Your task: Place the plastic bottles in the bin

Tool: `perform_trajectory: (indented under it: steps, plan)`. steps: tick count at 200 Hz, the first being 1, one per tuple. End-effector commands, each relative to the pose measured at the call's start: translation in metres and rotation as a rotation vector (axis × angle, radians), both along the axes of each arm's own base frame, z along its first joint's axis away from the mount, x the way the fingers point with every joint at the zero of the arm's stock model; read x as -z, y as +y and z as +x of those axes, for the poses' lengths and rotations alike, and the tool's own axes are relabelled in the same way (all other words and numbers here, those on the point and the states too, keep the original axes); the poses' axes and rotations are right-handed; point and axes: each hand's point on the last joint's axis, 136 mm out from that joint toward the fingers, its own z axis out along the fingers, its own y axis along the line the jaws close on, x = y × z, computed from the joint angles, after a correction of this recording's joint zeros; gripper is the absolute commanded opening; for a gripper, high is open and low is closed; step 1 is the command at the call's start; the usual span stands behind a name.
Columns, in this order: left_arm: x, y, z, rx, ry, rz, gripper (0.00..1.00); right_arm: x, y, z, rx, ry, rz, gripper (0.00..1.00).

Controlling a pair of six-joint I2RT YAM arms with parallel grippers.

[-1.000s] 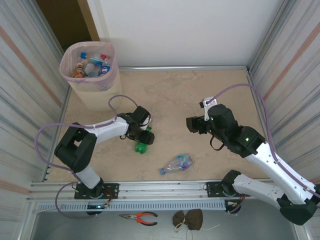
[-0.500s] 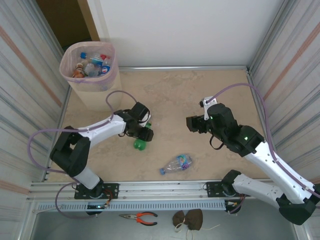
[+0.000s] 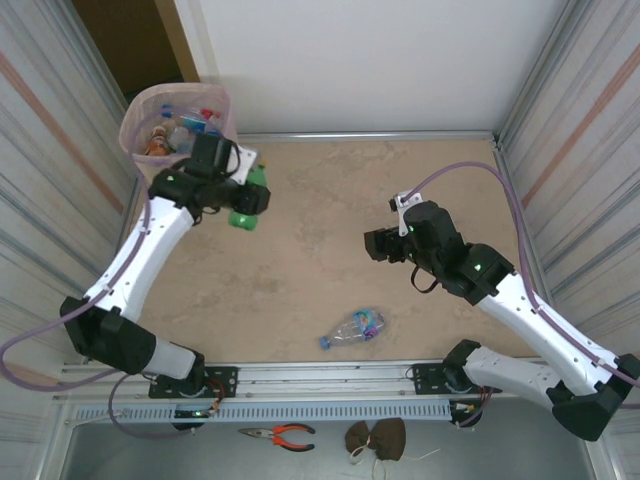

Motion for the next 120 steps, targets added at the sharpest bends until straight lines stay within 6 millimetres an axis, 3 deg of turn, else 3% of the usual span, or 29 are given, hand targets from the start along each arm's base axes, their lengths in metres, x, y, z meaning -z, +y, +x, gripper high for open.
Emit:
perform_trajectory:
  steps: [1,61,93,120]
  plan:
    - [-0.038,0.020,-0.007,0.044,-0.069,0.054,0.56,-0.015,0.004,0.004,-0.016,-0.040,0.021,0.79]
    - [-0.113,0.084,0.031,-0.087,-0.236,0.104,0.56,-0.013,0.008,0.007,-0.030,-0.036,0.024,0.79]
    - [-0.138,0.116,0.056,-0.187,-0.327,0.110,0.56,-0.015,0.010,0.007,-0.036,-0.036,0.036,0.79]
    - [-0.152,0.145,0.080,-0.280,-0.412,0.158,0.56,-0.005,0.014,0.011,-0.037,-0.013,0.017,0.79]
